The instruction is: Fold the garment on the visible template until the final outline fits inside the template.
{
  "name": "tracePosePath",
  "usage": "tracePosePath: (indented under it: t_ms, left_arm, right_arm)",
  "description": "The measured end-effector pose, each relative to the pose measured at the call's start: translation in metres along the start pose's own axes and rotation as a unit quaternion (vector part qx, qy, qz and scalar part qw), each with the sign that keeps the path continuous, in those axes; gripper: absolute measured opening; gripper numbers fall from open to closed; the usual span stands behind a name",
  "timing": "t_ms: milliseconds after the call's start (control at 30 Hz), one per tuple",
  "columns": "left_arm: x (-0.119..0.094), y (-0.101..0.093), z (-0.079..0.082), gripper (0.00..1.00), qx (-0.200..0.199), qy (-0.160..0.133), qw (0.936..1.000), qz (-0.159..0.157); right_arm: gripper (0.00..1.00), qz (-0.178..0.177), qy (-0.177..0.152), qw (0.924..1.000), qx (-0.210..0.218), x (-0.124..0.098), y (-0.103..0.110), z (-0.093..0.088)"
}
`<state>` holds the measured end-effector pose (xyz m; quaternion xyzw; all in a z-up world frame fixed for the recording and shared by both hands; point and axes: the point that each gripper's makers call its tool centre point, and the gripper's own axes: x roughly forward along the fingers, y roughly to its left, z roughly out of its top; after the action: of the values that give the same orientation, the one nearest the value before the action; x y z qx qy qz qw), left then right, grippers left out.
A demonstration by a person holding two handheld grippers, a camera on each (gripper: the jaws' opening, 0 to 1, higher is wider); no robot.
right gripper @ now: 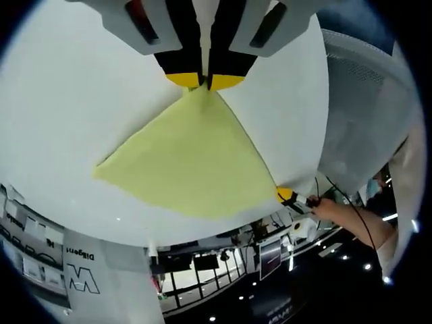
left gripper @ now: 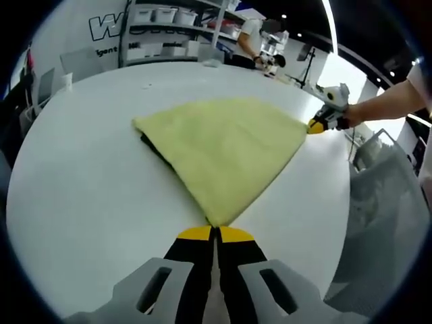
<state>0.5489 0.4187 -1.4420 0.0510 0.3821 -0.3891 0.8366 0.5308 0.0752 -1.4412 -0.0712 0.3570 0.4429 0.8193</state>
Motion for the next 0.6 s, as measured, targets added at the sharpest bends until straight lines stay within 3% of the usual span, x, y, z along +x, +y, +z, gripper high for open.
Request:
tracePosePath:
  t_ms: [167, 267, 433, 567, 600]
  left_arm:
    - [0.001, 0.000, 0.001, 0.01, -0.003, 0.002, 1.0000, 0.005]
    - [0.000, 0.000, 0.000, 0.03, -0.028, 0.004, 0.9996, 0.010]
    - [-0.010, -0.009, 0.004, 0.25, -0.038, -0.006, 0.9992, 0.015]
    - [-0.030, -0.007, 0.007, 0.31, -0.048, -0.032, 0.9976, 0.038]
    - [-0.035, -0.008, 0.012, 0.33, -0.056, -0.050, 0.9963, 0.042]
  right_arm:
    - [0.00, 0.000, 0.002, 1.0000, 0.003, 0.000, 0.001, 0.001]
    - [0.00, -0.007, 0.007, 0.9999, 0.005, -0.001, -0.001, 0.000]
    - [0.10, -0.035, -0.001, 0.9993, 0.012, -0.017, 0.001, 0.003]
    - [0.17, -0.066, -0.012, 0.9976, 0.017, -0.033, 0.009, 0.004]
    - [0.19, -0.070, -0.019, 0.9972, 0.015, -0.036, 0.012, 0.006]
